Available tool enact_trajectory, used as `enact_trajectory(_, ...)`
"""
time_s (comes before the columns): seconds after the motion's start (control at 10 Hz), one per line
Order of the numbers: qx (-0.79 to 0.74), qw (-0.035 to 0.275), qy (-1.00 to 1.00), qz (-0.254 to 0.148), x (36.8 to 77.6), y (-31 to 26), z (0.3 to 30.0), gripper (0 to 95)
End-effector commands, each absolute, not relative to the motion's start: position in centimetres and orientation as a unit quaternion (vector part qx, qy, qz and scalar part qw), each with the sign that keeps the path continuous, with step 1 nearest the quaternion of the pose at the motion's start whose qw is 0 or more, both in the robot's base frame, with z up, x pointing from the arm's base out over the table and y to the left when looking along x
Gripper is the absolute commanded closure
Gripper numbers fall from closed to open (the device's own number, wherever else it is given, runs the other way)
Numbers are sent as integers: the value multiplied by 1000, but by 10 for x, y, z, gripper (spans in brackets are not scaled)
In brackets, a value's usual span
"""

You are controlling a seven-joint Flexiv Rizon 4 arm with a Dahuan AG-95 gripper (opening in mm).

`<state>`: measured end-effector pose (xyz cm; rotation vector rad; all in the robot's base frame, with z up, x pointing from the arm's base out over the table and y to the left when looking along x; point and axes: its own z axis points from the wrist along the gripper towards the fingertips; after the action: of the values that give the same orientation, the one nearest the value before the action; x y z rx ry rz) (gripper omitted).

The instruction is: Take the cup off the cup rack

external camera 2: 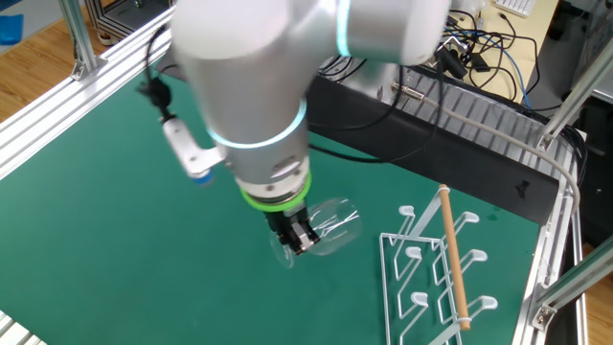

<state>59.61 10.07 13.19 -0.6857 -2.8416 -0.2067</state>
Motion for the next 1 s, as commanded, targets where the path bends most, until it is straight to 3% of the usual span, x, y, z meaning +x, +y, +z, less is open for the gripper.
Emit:
enact_trajectory(0.1, -251, 108, -959, -79, 594, 101, 130, 950)
enact_trajectory(1.0, -294, 131, -943, -88, 586, 89, 108, 950)
